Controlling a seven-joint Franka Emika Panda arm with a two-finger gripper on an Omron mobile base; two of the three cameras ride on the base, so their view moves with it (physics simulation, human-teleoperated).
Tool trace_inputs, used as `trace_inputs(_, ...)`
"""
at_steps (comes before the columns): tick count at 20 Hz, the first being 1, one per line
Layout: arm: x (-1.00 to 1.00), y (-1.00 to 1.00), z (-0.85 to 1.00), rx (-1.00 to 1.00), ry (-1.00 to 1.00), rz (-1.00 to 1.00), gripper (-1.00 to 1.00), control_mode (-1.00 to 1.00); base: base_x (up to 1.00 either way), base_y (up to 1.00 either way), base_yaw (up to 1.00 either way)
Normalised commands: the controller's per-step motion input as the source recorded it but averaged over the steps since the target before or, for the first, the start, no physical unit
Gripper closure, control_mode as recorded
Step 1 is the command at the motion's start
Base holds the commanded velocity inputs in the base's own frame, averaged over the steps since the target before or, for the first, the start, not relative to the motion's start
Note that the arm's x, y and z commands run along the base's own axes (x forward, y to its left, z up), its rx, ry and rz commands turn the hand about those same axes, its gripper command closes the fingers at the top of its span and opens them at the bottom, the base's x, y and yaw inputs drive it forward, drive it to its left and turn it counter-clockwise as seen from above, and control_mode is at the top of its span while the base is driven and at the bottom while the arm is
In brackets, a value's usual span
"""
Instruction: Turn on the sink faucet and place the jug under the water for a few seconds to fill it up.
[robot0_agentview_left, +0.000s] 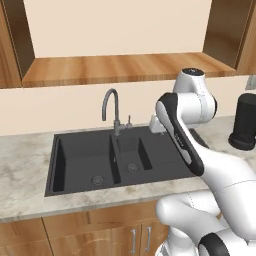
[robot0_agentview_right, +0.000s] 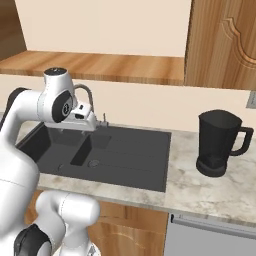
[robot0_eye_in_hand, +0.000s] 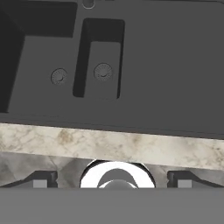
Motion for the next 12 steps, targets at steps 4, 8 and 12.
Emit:
trace_inputs(4,0.66,0.03,-0.44,0.05,-0.02,-0.04,-1.00,-1.00,0.00,0.00,0.00)
trace_inputs(8,0.95,0.00,-0.34,0.14,-0.09,0.00,-1.00,-1.00,0.00,0.00,0.00)
trace_inputs(12,0.96,0.00,-0.20,0.17,-0.17,0.00,-1.00,-1.00,0.00,0.00,0.00)
